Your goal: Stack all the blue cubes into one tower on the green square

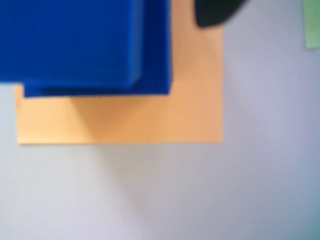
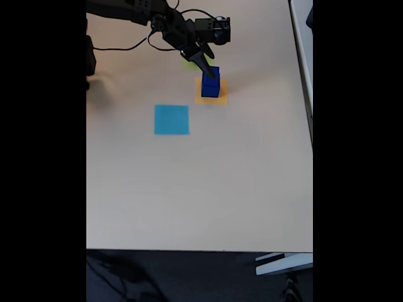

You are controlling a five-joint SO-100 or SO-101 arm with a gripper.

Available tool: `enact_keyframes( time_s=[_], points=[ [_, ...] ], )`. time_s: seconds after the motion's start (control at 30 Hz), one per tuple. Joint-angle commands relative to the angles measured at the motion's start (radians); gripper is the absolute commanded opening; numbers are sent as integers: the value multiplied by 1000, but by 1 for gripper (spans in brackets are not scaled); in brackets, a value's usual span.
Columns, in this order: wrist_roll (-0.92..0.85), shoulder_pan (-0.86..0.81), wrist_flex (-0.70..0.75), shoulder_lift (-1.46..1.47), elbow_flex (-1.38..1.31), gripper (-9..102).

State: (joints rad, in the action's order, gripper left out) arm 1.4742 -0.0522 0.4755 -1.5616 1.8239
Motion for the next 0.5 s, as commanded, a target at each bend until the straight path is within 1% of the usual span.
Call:
enact_keyframes(
  time_s=[0.0, 0.47],
  points=[
    [21, 17, -40, 5, -8, 36],
    [18, 14, -87, 37, 28, 35]
  ],
)
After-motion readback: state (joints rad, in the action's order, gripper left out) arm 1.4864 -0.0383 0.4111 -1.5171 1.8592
